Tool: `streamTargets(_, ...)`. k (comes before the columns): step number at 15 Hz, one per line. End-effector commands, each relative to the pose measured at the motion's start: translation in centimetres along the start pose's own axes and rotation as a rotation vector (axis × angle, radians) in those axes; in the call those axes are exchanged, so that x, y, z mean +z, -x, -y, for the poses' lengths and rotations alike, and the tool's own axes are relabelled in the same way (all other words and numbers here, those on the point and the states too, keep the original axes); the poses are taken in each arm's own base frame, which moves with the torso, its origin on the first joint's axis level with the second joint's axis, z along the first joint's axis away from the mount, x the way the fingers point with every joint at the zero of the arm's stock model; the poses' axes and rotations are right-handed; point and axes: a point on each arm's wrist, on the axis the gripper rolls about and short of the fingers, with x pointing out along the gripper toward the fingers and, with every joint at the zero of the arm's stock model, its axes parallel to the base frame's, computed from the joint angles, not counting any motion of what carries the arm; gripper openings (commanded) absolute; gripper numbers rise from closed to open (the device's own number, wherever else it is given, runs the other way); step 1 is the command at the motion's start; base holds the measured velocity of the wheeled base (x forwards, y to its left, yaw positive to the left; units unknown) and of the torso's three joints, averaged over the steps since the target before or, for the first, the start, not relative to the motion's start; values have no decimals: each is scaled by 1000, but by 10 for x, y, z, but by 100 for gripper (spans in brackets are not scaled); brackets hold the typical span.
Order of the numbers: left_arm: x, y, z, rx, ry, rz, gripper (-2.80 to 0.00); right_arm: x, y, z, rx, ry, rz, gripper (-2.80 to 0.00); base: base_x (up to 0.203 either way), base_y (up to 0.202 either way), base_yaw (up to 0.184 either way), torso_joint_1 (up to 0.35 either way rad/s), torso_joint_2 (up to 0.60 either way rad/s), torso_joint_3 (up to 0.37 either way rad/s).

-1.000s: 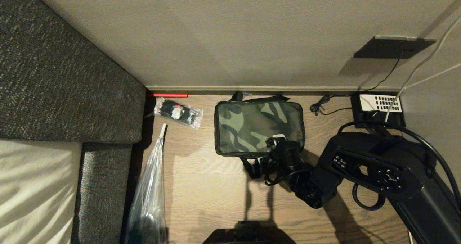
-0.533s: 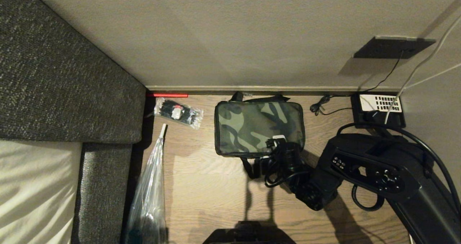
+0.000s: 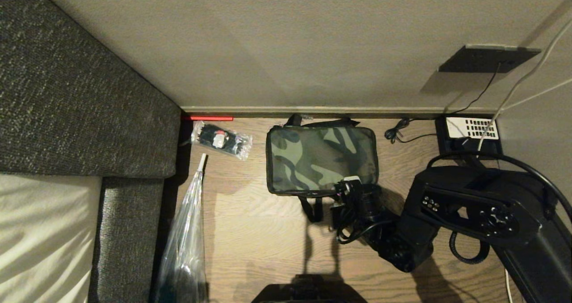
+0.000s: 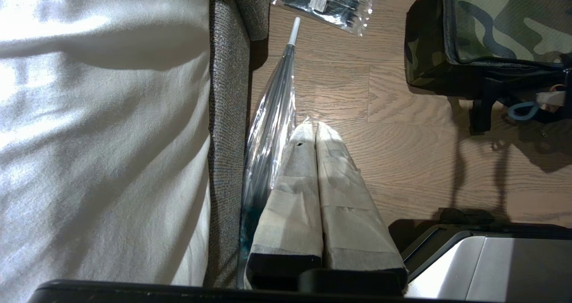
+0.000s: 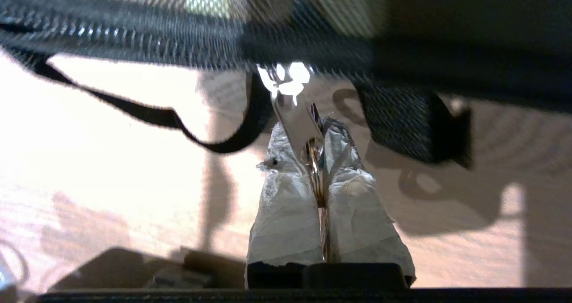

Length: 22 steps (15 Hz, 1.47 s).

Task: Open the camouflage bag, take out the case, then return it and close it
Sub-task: Open the top of the storage box

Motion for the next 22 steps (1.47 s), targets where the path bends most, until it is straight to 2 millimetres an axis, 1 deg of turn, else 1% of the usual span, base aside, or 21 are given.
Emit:
streamTargets(1,0,0,0,0,0,0,-280,9,13,2,-2,-5,8,-280,0,0,0,0,0,0)
streamTargets(5,0,0,0,0,0,0,-280,9,23,10,-15,0,-11,-280,0,0,0,0,0,0)
streamTargets(9,0,0,0,0,0,0,-280,4,30,30,-57,30,-50,-280,0,0,0,0,0,0)
streamTargets(12,0,0,0,0,0,0,-280,3,32,43,-81,42,-65,-280,0,0,0,0,0,0)
streamTargets(19,0,0,0,0,0,0,-280,8,31,68,-134,54,-64,-280,0,0,0,0,0,0)
streamTargets(22,0,0,0,0,0,0,-280,5,31,78,-156,52,-76,-280,0,0,0,0,0,0)
